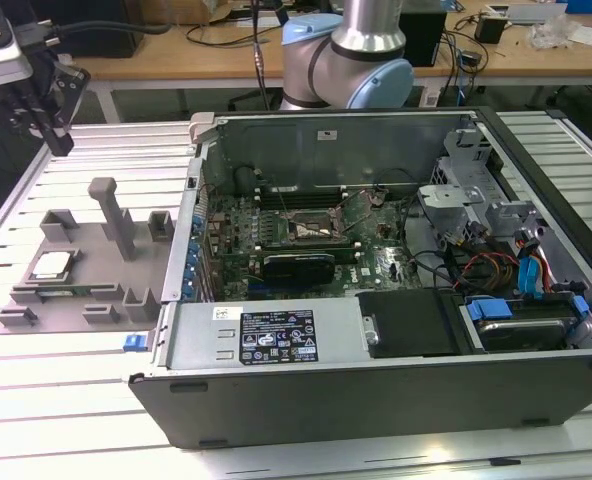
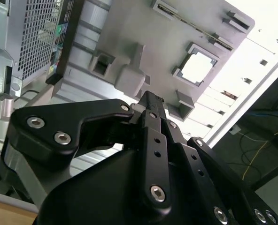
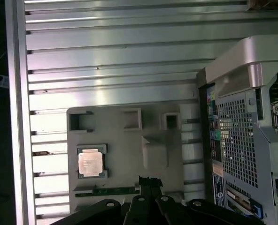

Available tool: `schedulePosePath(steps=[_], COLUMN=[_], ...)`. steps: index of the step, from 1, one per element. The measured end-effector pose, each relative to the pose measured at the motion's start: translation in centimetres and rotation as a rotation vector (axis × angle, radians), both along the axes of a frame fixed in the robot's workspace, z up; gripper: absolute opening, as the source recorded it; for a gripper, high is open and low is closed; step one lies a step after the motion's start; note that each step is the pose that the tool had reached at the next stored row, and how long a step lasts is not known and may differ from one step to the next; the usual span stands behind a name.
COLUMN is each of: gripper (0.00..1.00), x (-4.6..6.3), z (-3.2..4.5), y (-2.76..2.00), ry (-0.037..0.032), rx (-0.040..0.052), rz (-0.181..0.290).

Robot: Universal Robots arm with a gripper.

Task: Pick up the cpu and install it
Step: 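Reach for the cpu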

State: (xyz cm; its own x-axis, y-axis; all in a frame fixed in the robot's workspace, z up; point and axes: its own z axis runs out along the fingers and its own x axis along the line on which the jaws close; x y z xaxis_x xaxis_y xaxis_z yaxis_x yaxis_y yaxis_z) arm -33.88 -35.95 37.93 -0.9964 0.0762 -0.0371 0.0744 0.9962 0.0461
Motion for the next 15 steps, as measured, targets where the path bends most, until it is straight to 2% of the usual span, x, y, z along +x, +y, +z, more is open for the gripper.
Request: schedulePosePath(steps=[8, 15], gripper=[0.11, 0.11], x=[-1.0, -2.0], z=[-0.51, -1.52], y=[0.54, 0.69], ry=[0.0001, 0.0000], rx=[-0.0001, 0.0000], rz=[0.000, 0.000])
